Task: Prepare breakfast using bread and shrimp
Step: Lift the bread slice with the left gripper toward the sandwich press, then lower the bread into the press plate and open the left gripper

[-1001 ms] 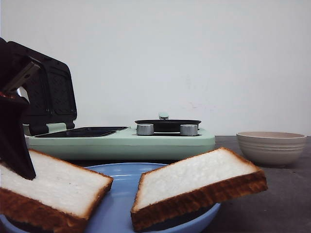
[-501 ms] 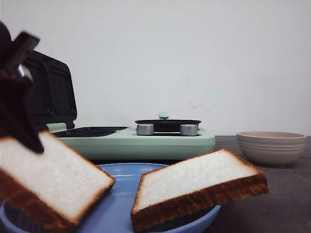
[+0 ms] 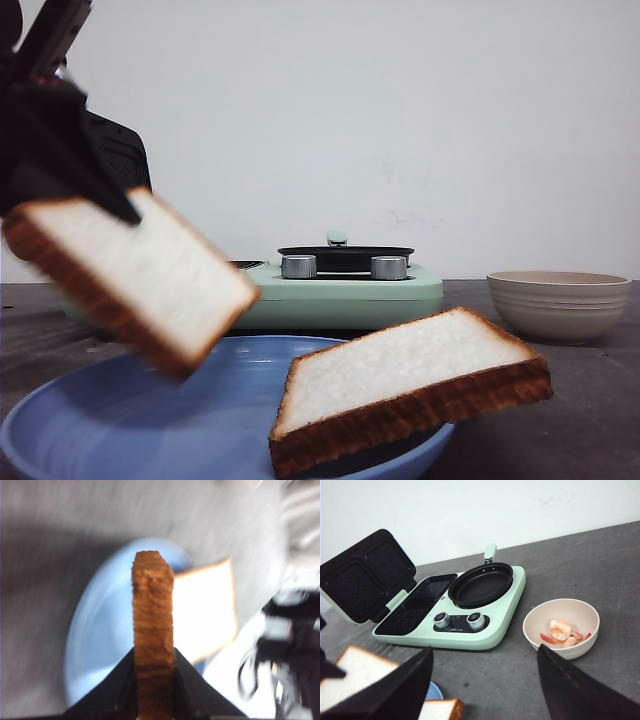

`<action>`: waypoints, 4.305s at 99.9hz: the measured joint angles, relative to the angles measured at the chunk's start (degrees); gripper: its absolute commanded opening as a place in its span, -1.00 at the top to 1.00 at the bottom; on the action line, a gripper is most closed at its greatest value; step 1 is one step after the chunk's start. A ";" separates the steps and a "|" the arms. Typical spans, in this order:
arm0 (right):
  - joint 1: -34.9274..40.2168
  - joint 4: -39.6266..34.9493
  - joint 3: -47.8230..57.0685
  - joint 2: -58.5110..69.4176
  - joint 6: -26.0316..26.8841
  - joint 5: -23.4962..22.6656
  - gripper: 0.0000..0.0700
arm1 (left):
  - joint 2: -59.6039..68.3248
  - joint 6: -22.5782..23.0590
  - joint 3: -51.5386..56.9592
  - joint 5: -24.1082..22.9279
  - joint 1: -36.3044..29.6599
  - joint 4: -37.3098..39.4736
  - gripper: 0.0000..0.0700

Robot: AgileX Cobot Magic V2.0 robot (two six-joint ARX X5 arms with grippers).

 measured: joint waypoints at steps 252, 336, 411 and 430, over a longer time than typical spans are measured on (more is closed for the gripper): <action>0.00 -2.32 0.00 0.00 -0.66 3.10 -0.17 | 52.94 22.75 75.97 -68.50 -5.57 -17.77 0.99; 0.00 -2.36 0.00 0.00 -1.11 3.10 -0.17 | 56.76 22.08 76.32 -64.28 -8.24 -17.33 0.54; 0.00 -2.62 0.00 0.00 -1.29 3.08 -0.17 | 57.70 17.22 90.20 -66.55 -10.78 -23.76 -0.58; 0.00 -2.64 0.00 0.00 -1.33 3.08 -0.17 | 52.28 11.72 94.53 -67.06 -12.09 -24.74 0.88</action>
